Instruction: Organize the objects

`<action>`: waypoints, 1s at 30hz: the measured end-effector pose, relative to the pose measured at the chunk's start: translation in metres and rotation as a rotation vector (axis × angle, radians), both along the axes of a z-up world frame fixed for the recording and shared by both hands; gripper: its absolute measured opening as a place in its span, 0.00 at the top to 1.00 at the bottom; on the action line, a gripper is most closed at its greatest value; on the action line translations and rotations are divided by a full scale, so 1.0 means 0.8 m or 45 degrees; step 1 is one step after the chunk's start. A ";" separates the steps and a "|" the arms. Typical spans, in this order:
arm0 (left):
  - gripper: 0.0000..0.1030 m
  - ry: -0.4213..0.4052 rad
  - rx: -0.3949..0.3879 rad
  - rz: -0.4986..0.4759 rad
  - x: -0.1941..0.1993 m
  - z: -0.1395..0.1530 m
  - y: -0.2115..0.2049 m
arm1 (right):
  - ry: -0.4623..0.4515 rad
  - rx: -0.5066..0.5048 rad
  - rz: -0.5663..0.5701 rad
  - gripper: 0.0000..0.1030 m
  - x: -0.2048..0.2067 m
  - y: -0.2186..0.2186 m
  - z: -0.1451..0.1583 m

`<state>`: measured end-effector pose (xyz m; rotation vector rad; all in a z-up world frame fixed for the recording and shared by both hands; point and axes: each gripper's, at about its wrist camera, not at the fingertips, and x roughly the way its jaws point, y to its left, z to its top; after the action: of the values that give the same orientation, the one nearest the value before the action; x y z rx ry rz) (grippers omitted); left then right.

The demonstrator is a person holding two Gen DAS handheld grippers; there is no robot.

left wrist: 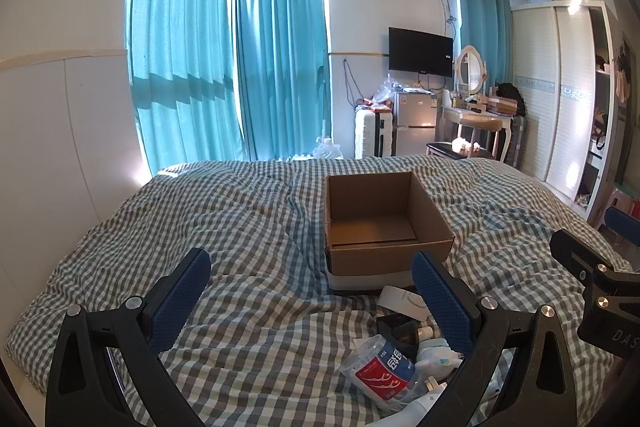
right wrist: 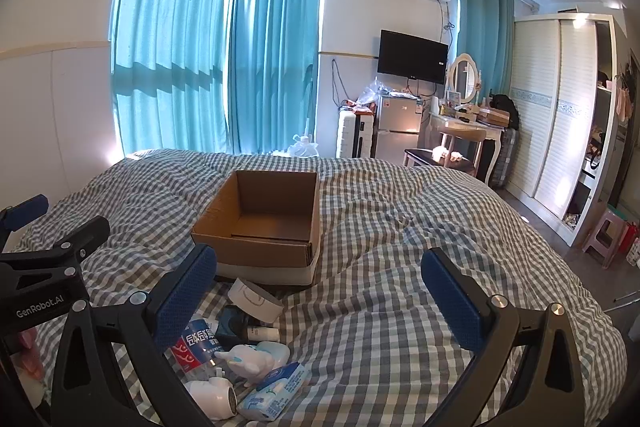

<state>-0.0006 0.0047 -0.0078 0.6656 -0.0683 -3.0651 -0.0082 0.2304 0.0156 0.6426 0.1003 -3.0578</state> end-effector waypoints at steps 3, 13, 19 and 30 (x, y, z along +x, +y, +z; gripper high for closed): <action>0.00 -0.001 -0.005 0.001 0.001 0.001 0.002 | 0.002 -0.006 0.004 0.00 0.001 0.000 0.001; 0.00 0.011 0.019 -0.019 0.015 0.013 0.001 | 0.045 -0.018 0.023 0.00 0.021 -0.002 0.020; 0.00 -0.008 0.020 -0.026 0.018 0.013 0.001 | 0.056 0.012 0.035 0.00 0.032 -0.007 0.026; 0.00 -0.059 0.002 -0.025 0.026 0.010 -0.001 | 0.043 0.016 0.059 0.00 0.040 -0.007 0.027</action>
<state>0.0198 0.0041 0.0000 0.7406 -0.0734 -3.0686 0.0234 0.2247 0.0369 0.5805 0.1327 -3.0264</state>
